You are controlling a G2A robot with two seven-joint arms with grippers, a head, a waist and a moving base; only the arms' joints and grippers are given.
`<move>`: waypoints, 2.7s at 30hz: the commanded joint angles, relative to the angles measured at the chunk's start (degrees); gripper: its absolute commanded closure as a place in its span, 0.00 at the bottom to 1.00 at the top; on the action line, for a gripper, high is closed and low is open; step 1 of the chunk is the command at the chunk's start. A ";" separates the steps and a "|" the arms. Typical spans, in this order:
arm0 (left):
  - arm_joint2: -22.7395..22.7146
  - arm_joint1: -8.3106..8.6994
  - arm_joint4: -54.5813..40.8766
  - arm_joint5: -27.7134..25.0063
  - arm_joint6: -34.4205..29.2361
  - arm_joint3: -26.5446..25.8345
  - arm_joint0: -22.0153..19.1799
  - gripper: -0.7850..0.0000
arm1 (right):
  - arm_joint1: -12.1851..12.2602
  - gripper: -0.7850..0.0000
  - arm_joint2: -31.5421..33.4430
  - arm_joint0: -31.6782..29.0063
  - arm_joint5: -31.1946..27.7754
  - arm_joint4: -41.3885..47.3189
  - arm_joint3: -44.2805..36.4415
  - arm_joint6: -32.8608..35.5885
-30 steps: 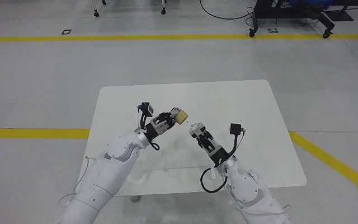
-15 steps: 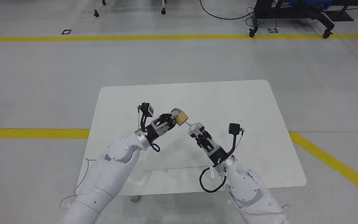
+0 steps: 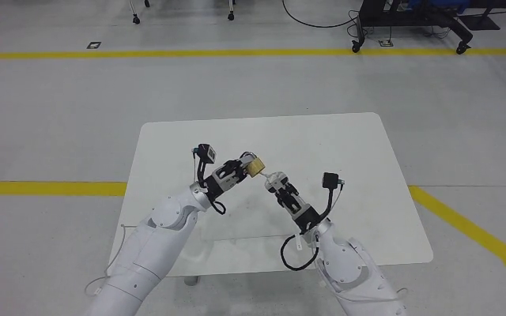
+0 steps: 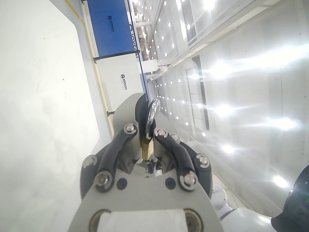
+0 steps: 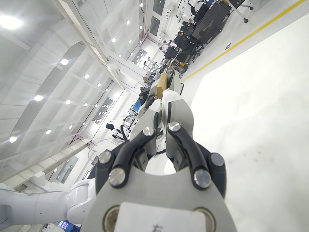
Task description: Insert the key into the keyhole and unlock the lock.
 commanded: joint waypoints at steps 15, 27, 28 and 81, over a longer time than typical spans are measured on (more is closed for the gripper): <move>-0.69 -0.19 -3.30 2.81 0.60 0.05 0.62 1.00 | -0.03 1.00 0.14 0.39 -0.47 3.73 0.26 5.64; -0.13 -1.85 -7.63 9.78 16.20 -4.80 2.48 1.00 | -1.51 1.00 -2.26 -1.98 2.86 -2.23 -2.11 -9.02; 0.27 -2.03 -7.13 9.54 16.92 -4.79 2.44 1.00 | -1.78 1.00 -2.77 -1.96 3.61 -2.11 -2.12 -10.69; -0.14 -5.09 0.59 5.37 14.52 -2.61 3.06 1.00 | -7.29 1.00 -5.60 -0.61 10.04 -7.80 1.64 -22.18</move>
